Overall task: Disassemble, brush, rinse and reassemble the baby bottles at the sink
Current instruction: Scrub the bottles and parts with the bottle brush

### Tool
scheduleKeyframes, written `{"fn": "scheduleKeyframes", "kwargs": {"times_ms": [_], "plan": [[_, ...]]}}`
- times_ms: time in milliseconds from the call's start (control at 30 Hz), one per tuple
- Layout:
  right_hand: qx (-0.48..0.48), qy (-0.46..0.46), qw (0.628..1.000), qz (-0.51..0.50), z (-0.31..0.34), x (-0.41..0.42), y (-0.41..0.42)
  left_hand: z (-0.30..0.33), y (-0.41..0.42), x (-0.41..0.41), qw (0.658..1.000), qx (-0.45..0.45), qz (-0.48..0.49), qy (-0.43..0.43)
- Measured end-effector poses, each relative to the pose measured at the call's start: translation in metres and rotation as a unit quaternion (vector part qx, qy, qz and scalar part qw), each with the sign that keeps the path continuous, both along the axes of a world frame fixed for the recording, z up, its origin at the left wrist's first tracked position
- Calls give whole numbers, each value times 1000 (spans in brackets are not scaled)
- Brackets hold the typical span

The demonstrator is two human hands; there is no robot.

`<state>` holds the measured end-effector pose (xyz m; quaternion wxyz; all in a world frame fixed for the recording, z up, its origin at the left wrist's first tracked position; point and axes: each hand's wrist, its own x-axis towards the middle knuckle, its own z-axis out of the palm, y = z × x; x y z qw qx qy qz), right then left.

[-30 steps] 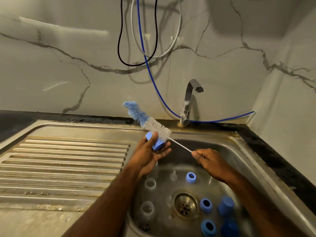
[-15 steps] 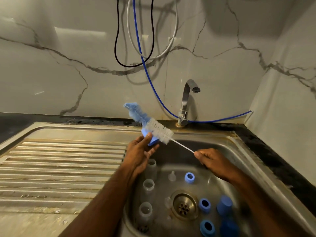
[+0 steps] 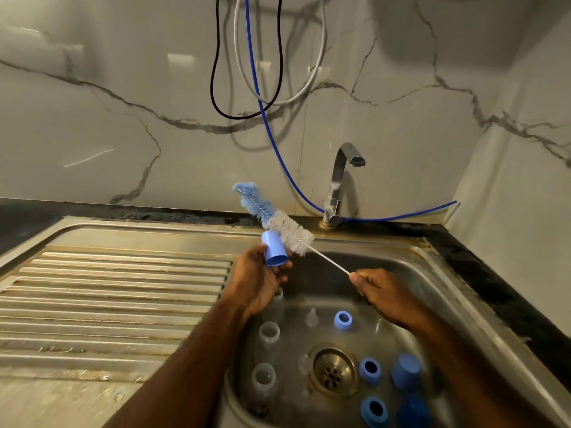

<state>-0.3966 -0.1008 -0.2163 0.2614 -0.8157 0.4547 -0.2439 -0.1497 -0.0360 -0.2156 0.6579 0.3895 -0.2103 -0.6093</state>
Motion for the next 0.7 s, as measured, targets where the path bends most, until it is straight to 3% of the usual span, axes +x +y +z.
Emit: {"fn": "scheduleKeyframes", "kwargs": {"times_ms": [100, 267, 367, 500, 567, 700], "plan": [[-19, -1, 1000, 7, 0, 17, 7, -1, 0, -13, 997, -1, 3, -73], [-14, 19, 1000, 10, 8, -1, 0, -3, -1, -1, 997, -45, 36, -54], [-46, 5, 999, -15, 6, 1, 2, -4, -1, -12, 988, -60, 7, -140], [-37, 15, 999, 4, 5, 7, 5, -7, -1, -13, 980, -77, 57, -177], [-27, 33, 999, 12, 8, -3, 0, -9, 0, -2, 950, -80, 100, -285], [-34, 8, 999, -13, 7, -7, -1, -15, 0, 5, 859, -83, 149, -483]]}}
